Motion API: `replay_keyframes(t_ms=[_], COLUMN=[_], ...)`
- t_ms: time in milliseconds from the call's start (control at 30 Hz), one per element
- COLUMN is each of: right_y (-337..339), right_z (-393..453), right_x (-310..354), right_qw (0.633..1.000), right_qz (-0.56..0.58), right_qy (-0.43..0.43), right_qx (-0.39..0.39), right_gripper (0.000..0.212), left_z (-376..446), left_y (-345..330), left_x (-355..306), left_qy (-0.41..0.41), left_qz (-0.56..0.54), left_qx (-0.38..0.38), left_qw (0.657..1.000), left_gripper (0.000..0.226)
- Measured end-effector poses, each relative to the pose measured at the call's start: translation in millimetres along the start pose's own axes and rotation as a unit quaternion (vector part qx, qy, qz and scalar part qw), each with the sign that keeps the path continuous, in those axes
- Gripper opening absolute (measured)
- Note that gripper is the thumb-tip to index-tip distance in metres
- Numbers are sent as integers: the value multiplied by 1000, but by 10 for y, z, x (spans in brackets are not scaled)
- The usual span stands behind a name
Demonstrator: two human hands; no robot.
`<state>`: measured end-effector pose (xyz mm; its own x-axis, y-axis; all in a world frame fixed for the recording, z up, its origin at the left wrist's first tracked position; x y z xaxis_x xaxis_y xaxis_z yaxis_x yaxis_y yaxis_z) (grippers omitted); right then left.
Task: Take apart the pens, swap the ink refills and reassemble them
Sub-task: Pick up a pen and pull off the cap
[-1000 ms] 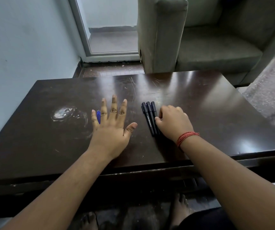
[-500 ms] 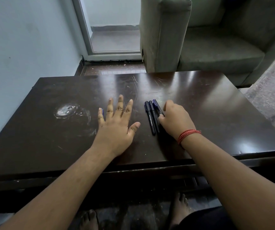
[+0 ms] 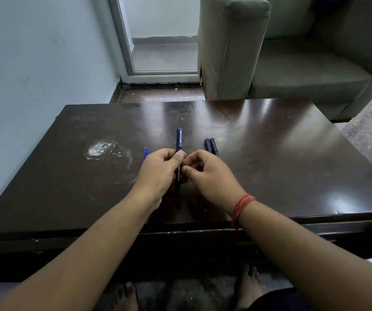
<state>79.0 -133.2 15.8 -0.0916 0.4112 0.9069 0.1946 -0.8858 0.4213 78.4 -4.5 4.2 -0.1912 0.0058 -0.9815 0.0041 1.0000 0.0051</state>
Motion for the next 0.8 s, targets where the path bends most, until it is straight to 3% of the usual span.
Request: replay_keyframes(t_ms=[67, 133, 233, 400, 567, 733, 800], right_y=[133, 266, 336, 242, 325, 332, 496], right_z=[27, 48, 66, 80, 80, 63, 116], right_x=[-5, -13, -45, -106, -17, 48, 6], right_qw=[1000, 998, 989, 986, 988, 991, 990], right_qz=[2, 43, 139, 158, 142, 121, 142], right_qy=[-4, -16, -32, -33, -19, -9, -16], right_qx=[-25, -40, -35, 48, 57, 58, 7], right_gripper=[6, 13, 15, 8, 7, 5, 13], left_z=[1, -3, -92, -176, -183, -181, -133], left_y=[5, -11, -135, -239, -249, -262, -186], left_x=[-24, -115, -313, -394, -436, -422, -384], left_qy=[-6, -51, -152, -238, -254, -224, -194], left_qz=[26, 143, 344, 428, 421, 390, 391], left_qx=[5, 12, 17, 20, 30, 49, 44], left_qw=[1000, 988, 926, 872, 870, 892, 899], left_gripper=[13, 10, 10, 14, 12, 12, 14])
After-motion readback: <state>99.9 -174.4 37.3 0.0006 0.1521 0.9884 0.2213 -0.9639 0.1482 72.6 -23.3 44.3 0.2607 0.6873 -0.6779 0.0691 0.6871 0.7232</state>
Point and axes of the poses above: each hand's wrist, its own z-axis towards the middle knuckle, its own y-axis out of the back of the hand, x = y × z, the point moved 9 cm from there along z, towards the middle knuckle, and after that the axes turned 5 degrees about x, right-handed, at the moved point
